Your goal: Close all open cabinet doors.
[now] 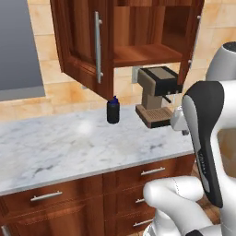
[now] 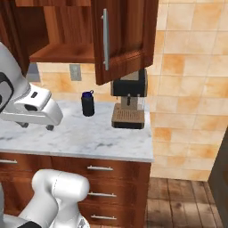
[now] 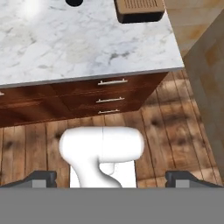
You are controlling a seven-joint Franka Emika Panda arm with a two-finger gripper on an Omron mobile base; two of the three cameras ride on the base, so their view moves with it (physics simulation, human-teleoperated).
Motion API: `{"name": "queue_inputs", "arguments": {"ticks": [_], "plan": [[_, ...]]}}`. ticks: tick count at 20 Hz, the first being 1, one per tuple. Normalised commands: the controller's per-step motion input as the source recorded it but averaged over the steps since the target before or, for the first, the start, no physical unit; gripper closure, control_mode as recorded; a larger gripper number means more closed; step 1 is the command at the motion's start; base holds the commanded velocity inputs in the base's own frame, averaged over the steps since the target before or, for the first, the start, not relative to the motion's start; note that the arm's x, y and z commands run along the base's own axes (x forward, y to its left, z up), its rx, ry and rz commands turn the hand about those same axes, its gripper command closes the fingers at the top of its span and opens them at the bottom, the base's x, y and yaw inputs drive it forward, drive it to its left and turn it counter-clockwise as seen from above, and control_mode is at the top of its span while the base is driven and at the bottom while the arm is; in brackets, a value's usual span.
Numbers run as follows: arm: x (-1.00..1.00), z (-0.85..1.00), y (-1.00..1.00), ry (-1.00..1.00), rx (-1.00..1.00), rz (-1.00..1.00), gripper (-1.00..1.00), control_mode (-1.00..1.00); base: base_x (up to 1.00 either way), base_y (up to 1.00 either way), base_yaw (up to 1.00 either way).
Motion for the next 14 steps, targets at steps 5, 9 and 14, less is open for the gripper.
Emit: {"name": "queue_inputs", "arguments": {"ticks": [5, 9, 14], "plan": [[0.0, 0.0, 0.0, 0.0, 0.0, 0.0, -1.0, 1.0, 0.25, -0.3, 0.04], [0.0, 0.0, 0.0, 0.0, 0.0, 0.0, -1.0, 1.0, 0.28, -0.02, 0.19], [0.0, 0.0, 0.0, 0.0, 0.0, 0.0, -1.0, 1.0, 0.33, 0.0, 0.27]]}}
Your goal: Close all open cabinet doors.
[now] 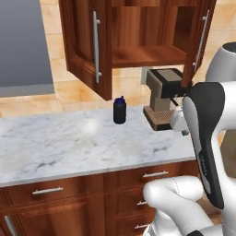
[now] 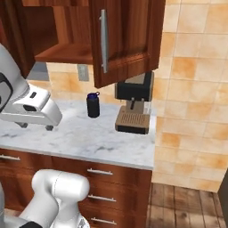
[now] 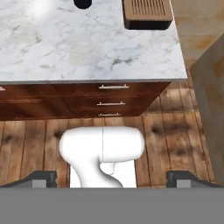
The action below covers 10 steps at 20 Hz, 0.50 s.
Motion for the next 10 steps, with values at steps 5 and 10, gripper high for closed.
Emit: {"name": "queue_inputs", "arguments": {"ticks": [5, 10], "plan": [[0.0, 0.0, 0.0, 0.0, 0.0, 0.0, -1.0, 1.0, 0.61, -0.01, 0.1], [0.0, 0.0, 0.0, 0.0, 0.0, 0.0, -1.0, 1.0, 0.51, 0.0, 0.04]]}}
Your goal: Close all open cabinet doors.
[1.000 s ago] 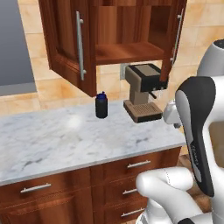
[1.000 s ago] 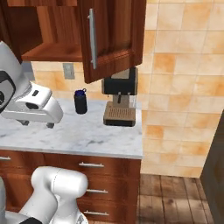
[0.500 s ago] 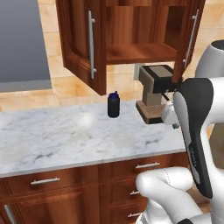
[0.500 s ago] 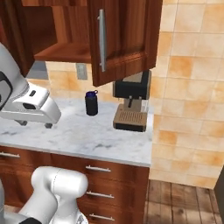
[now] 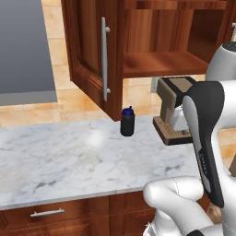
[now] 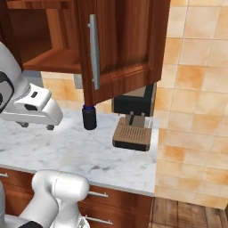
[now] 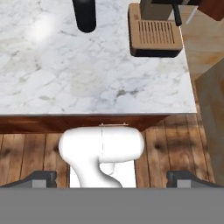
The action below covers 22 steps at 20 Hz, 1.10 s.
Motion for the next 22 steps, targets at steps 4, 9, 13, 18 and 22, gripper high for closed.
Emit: {"name": "queue_inputs", "arguments": {"ticks": [4, 9, 13, 18, 22], "plan": [[0.0, 0.0, 0.0, 0.0, 0.0, 0.0, -1.0, 1.0, 0.48, 0.0, 0.02], [0.0, 0.0, 0.0, 0.0, 0.0, 0.0, -1.0, 1.0, 0.42, 0.0, 0.02], [0.0, 0.0, 0.0, 0.0, 0.0, 0.0, -1.0, 1.0, 0.44, 0.0, 0.02], [0.0, 0.0, 0.0, 0.0, 0.0, 0.0, -1.0, -1.0, 0.05, 0.0, 0.0], [-0.06, 0.01, -0.2, -0.04, 0.0, 0.02, -1.0, -1.0, 0.0, 0.0, 0.0]]}}
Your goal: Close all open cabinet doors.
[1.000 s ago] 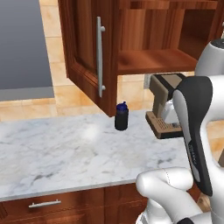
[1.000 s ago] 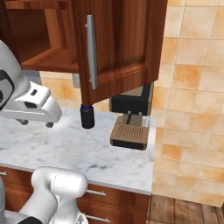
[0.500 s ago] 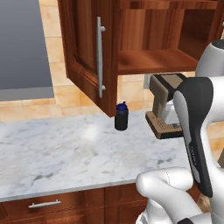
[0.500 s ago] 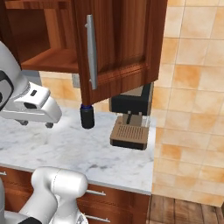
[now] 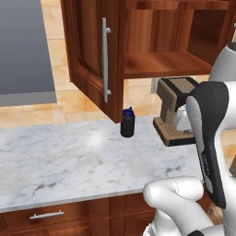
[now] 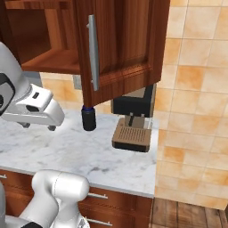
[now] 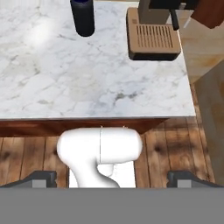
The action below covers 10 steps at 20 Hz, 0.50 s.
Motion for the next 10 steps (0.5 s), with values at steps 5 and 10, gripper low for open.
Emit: {"name": "queue_inputs", "arguments": {"ticks": [5, 10], "plan": [[-0.31, 0.29, -0.66, -0.24, 0.04, 0.11, -1.0, -1.0, 0.0, 0.0, 0.0], [-0.22, 0.13, -0.41, -0.32, 0.01, 0.09, -1.0, -1.0, 0.0, 0.0, 0.0]]}}
